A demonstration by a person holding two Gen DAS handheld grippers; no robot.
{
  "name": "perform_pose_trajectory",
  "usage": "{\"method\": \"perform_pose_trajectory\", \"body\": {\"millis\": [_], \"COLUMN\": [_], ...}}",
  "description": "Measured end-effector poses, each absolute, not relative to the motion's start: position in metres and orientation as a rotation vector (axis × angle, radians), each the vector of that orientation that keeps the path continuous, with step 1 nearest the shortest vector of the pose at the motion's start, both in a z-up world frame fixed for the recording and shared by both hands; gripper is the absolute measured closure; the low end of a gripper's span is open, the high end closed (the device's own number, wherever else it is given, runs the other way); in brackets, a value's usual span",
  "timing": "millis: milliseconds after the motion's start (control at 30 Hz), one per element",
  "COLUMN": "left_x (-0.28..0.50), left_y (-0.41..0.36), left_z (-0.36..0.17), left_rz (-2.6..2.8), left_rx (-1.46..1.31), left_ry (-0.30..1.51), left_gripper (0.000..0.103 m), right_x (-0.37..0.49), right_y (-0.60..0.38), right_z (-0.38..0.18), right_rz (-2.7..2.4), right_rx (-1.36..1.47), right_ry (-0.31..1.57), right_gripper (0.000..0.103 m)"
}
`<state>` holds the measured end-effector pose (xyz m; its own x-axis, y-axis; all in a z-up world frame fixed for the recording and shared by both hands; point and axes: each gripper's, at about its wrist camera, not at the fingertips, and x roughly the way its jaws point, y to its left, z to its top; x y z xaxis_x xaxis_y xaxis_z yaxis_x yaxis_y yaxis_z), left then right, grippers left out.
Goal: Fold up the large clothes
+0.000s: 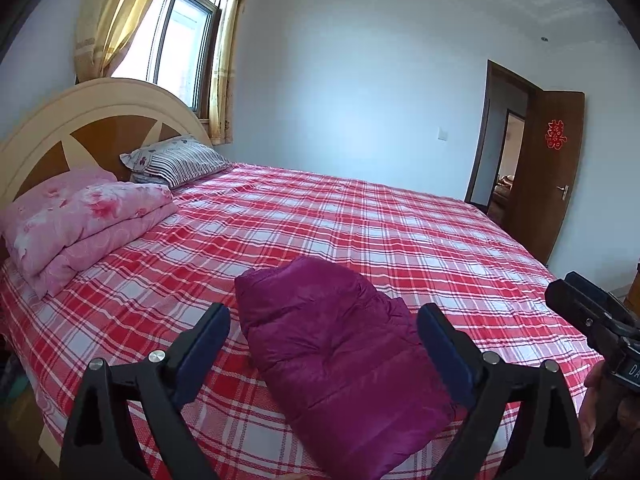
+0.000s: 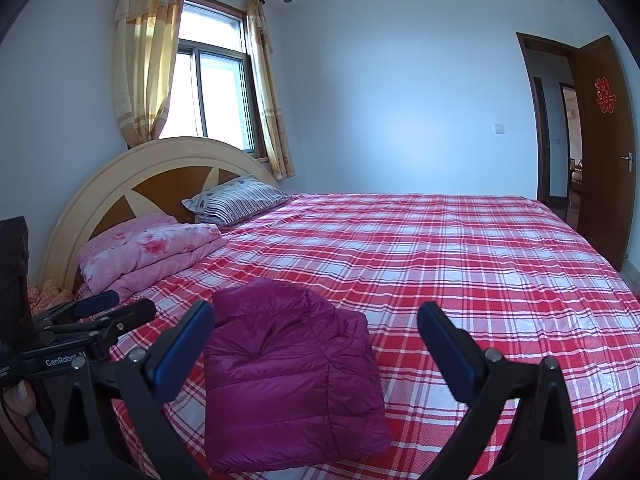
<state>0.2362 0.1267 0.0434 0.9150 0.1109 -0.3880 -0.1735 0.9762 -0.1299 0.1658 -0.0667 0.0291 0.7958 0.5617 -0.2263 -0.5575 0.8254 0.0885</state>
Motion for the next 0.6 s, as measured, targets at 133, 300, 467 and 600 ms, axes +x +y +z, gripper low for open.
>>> {"method": "perform_pose_trajectory", "body": {"millis": [133,300,467,600], "left_x": [0.234,0.233,0.230,0.230], "left_y": [0.125,0.125,0.125,0.129], "left_z": [0.046,0.047,0.049,0.048], "left_rz": [0.154,0.161,0.186,0.194], "left_rx": [-0.146,-0.140,-0.122,-0.130], "left_ry": [0.369,0.358,0.335,0.330], "left_gripper": [0.006,0.005,0.004,0.003], "right_x": [0.161,0.156,0.152,0.152], "right_y": [-0.068,-0.065,-0.062,-0.061], "right_z": [0.031,0.032,0.031,0.031], "right_rz": [0.605,0.617,0.630,0.647], "right_rx": [0.014,0.002,-0.007,-0.014], "right_ry": [0.224,0.209,0.211,0.210], "right_gripper": [0.000,0.000,0.000,0.000]}}
